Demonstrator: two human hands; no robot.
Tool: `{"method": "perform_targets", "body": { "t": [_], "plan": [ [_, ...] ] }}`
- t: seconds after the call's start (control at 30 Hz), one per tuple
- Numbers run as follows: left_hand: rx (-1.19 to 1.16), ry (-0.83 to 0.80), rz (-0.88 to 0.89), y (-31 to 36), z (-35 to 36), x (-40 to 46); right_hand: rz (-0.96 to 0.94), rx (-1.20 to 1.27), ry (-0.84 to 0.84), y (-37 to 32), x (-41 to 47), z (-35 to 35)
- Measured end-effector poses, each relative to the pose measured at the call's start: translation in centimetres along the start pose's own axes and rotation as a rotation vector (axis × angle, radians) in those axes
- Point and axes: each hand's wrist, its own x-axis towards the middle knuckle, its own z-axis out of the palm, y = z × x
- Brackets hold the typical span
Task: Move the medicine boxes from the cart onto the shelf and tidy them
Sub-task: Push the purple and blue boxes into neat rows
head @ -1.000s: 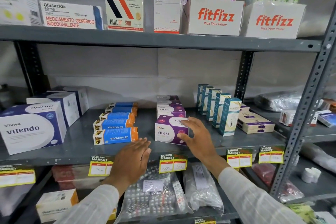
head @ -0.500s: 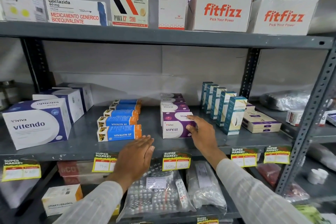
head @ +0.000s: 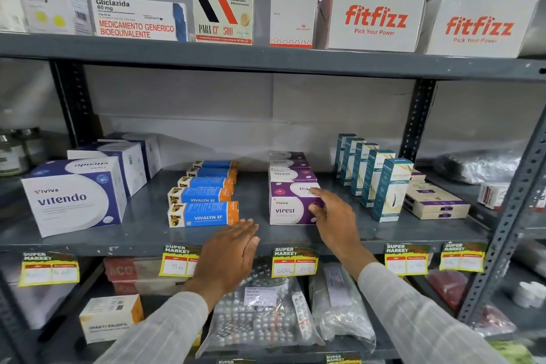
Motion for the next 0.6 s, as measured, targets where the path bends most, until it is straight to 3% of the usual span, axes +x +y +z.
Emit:
{"method": "perform_targets", "body": {
  "t": [0.13,0.23,0.3,0.43,0.6],
  "plan": [
    [-0.114,0.005,0.002,-0.3,-2.0,-0.3,-0.03,-0.039,0.045,-1.2,-1.1,-0.2],
    [-0.135,0.207,-0.043,-3.1,-5.0,-2.0,-0.2,-0.003,0.235,-3.5,-1.8,0.1],
    [-0.076,0.297,-0.118,-6.4,-7.1,-3.4,-0.369,0.001,0.25,-5.7,-2.0,1.0],
    [0.071,0.226,-0.292,-13.5,-10.0,-5.0,-0.505,-0.07,-0.09,-10.8,-1.9,5.1],
    [0.158,0.113,-0.279,-17.5,-9.0,-5.9,-0.284,-0.107,-0.307,-13.3,-0.7,10.1]
  ]
}}
